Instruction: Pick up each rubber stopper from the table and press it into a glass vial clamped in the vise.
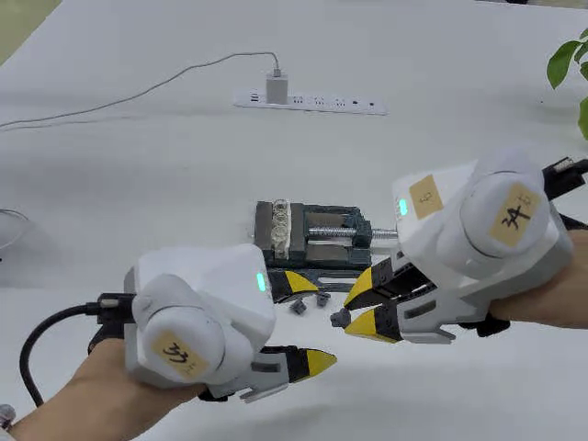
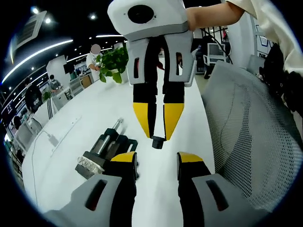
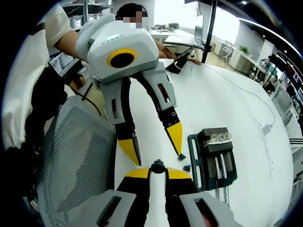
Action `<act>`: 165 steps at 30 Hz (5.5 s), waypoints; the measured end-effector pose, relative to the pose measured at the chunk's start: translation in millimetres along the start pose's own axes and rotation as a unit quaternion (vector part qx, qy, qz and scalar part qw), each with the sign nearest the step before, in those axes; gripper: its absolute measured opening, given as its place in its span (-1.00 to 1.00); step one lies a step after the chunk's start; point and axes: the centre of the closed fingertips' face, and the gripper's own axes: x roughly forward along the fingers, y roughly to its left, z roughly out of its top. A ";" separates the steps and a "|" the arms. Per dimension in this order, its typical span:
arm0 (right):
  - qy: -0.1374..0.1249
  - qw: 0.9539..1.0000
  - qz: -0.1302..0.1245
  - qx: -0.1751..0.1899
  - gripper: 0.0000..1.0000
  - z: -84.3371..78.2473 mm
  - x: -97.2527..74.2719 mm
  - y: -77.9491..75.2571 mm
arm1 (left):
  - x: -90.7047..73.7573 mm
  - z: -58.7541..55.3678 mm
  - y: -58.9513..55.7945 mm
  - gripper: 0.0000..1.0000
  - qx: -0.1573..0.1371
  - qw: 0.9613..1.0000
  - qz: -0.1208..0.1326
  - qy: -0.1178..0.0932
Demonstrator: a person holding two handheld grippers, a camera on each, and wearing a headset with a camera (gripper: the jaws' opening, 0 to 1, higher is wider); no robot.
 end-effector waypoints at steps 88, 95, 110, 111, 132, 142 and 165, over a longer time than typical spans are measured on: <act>-0.025 0.998 0.046 -0.022 -0.78 5.6 -6.0 5.7 | -1.2 13.9 -1.6 -0.91 -0.091 0.994 -0.006 -0.066; -0.025 0.998 0.047 -0.025 -0.79 5.9 -5.1 5.9 | -1.6 12.8 -1.7 -0.91 -0.094 0.993 -0.006 -0.064; -0.017 0.998 0.040 -0.039 -0.82 2.1 -3.7 3.6 | 0.7 13.8 -2.2 -0.91 -0.115 0.991 -0.009 -0.069; -0.017 0.998 0.040 -0.039 -0.82 2.1 -3.5 3.6 | 0.8 13.5 -2.2 -0.91 -0.115 0.991 -0.009 -0.069; -0.016 0.998 0.052 -0.016 -0.85 3.9 -2.6 4.6 | 1.5 10.7 -2.0 -0.90 -0.082 0.995 -0.009 -0.062; -0.011 0.998 0.052 -0.013 -0.86 3.3 0.4 4.7 | 1.4 6.8 -2.2 -0.88 -0.096 0.993 -0.009 -0.062; -0.003 0.999 0.045 0.001 -0.86 -2.0 5.8 -9.9 | -33.8 -44.6 59.7 0.64 -0.191 0.968 0.155 -0.052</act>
